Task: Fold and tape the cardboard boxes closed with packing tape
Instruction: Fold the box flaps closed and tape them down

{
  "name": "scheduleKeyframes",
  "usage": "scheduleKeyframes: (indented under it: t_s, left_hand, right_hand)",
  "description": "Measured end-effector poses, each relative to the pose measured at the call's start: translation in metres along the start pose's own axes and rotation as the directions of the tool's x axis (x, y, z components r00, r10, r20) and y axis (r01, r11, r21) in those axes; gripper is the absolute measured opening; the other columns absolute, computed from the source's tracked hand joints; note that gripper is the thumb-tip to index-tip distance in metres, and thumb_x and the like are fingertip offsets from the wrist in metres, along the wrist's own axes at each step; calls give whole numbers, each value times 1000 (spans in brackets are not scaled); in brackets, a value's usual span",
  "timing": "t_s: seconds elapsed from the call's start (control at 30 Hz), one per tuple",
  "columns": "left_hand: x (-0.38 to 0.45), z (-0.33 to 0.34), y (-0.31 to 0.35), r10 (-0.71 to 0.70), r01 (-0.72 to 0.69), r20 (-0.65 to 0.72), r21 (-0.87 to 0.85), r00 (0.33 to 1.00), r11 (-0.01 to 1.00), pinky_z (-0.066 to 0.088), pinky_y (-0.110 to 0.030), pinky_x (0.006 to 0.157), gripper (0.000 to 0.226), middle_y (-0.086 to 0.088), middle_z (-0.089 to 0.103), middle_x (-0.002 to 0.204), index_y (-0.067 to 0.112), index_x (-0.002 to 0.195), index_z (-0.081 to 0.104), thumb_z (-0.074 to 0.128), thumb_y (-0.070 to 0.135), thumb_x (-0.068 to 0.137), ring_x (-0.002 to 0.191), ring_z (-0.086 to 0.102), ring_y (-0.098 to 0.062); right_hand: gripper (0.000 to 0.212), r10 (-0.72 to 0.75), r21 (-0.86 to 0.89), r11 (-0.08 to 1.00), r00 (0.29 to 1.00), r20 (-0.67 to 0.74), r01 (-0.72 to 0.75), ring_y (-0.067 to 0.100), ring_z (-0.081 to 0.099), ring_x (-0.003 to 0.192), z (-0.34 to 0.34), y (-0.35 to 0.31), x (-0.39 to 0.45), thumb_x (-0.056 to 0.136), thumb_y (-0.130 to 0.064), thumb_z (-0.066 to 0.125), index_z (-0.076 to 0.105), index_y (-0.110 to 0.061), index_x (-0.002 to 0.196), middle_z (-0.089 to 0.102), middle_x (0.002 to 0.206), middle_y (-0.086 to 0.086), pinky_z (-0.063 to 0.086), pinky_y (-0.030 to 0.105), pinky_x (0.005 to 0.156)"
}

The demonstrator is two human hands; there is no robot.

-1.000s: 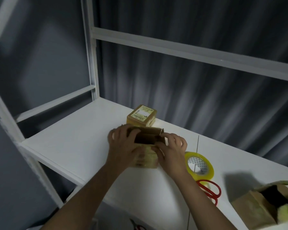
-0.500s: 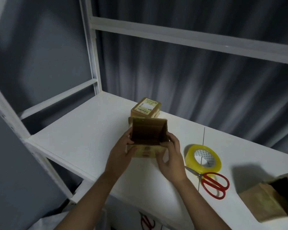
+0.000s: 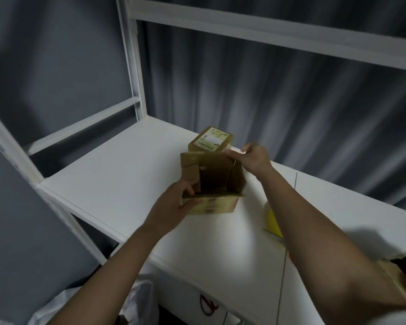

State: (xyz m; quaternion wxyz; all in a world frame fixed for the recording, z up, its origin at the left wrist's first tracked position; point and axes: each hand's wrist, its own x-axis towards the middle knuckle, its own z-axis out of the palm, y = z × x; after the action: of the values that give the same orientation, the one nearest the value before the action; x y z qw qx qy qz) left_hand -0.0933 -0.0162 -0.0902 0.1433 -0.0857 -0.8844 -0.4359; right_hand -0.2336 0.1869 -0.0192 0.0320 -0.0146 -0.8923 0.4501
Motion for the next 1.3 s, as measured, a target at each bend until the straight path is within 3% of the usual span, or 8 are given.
scheduleKeyframes:
  t_s: [0.17, 0.3, 0.4, 0.53, 0.63, 0.87, 1.1, 1.3]
  left_hand:
    - [7, 1, -2, -18, 19, 44, -14, 999, 1000, 46, -19, 61, 23, 6, 60, 99, 39, 84, 38, 44, 61, 79, 86, 57, -7]
    - [12, -1, 1, -57, 57, 15, 11, 998, 998, 38, -12, 52, 19, 12, 61, 93, 36, 86, 37, 54, 44, 90, 67, 55, 1]
    - [14, 1, 6, -94, 94, -9, 17, 996, 995, 37, -10, 50, 16, 17, 56, 82, 30, 100, 37, 50, 38, 94, 59, 54, 3]
    - [22, 10, 12, -93, 104, -182, 51, 979, 993, 48, -21, 75, 51, 0, 50, 116, 23, 127, 39, 39, 51, 84, 96, 53, -14]
    - [36, 11, 14, 9, 116, -348, 338, 938, 934, 38, -49, 95, 68, -19, 39, 136, 14, 137, 41, 43, 47, 78, 118, 41, -34]
    - [66, 25, 7, 222, -230, 90, 616, 971, 753, 40, -57, 96, 55, -19, 62, 122, 2, 124, 58, 42, 36, 84, 111, 61, -36]
    - [70, 35, -11, 177, -296, 240, 697, 955, 654, 51, -49, 83, 53, -24, 65, 113, -3, 115, 64, 35, 33, 89, 100, 64, -38]
    - [65, 41, -23, 183, -363, 319, 722, 930, 589, 47, -57, 91, 63, -27, 60, 120, -5, 118, 60, 11, 31, 103, 110, 58, -45]
  right_hand:
    - [29, -268, 298, 914, 962, -60, 273, 12, 60, 88, -20, 29, -67, 92, -40, 56, 64, -12, 89, 65, 89, -2, 46, 25, 82]
    - [38, -405, 143, 913, 885, 229, 381, -3, 46, 123, 0, 63, -97, 85, -46, 62, 64, -24, 116, 56, 127, -16, 30, 10, 104]
    - [20, -359, 195, 922, 928, 103, 335, 6, 51, 121, 14, 69, -93, 89, -32, 63, 65, -30, 109, 59, 122, -8, 35, 14, 104]
    - [48, -206, 338, 910, 970, -131, 239, 9, 59, 100, 32, 55, -93, 87, -11, 68, 48, -37, 122, 60, 114, -9, 47, 16, 80]
    - [75, -280, -14, 959, 943, -182, 283, 20, 27, 135, 35, 53, -79, 84, -20, 70, 28, -31, 145, 30, 149, -1, 25, 33, 109]
    - [32, -499, -275, 802, 848, 180, 530, 21, 56, 112, 8, 48, -57, 88, -26, 65, 64, -17, 119, 60, 122, 0, 36, 18, 89]
    - [41, -545, -526, 620, 802, 245, 582, 35, 58, 100, 17, 54, -59, 93, -36, 39, 69, -15, 111, 62, 123, 7, 51, 39, 82]
    - [28, -396, -225, 872, 897, 194, 434, 27, 52, 115, 22, 60, -59, 92, -15, 58, 64, -11, 118, 54, 126, 2, 36, 21, 100]
